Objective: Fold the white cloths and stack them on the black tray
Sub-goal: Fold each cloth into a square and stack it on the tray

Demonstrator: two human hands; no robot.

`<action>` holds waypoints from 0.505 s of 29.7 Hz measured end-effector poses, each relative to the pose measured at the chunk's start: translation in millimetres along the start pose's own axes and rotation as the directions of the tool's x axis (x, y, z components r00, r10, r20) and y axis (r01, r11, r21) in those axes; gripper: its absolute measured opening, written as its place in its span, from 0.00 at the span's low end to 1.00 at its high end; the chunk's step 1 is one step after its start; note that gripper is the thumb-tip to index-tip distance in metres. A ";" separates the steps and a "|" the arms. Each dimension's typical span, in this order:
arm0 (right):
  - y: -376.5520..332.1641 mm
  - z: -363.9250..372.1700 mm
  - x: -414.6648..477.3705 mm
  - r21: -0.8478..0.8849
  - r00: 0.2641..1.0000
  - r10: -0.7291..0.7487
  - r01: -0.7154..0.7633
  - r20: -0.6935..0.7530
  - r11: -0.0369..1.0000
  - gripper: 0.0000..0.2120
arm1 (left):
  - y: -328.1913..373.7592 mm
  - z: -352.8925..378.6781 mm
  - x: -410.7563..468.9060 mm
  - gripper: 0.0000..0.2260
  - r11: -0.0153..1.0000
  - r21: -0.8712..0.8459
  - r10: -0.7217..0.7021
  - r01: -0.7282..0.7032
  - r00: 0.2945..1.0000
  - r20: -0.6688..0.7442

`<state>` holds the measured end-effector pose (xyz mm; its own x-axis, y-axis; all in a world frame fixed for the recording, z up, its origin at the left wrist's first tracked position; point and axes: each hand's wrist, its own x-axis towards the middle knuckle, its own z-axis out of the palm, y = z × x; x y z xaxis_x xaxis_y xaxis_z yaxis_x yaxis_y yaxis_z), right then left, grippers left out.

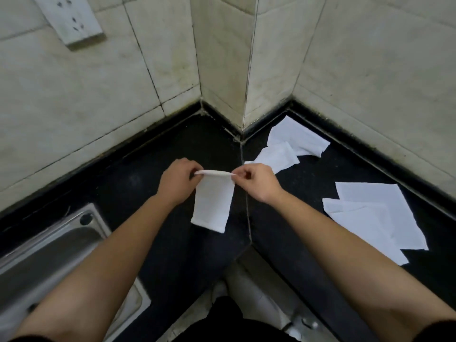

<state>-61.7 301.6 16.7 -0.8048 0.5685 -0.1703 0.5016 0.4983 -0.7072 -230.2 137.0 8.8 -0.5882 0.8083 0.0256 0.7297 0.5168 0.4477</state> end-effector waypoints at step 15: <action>61.9 37.4 -87.6 -0.286 0.869 -0.267 0.405 0.417 0.869 0.09 | 15.5 79.3 -172.6 0.06 0.997 0.068 -0.040 0.039 0.999 0.004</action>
<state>28.0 258.2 -37.8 -0.9655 0.0876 -0.2451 0.2007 0.8499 -0.4872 -89.8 27.8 -59.6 -0.6152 0.7884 0.0041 0.7280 0.5660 0.3868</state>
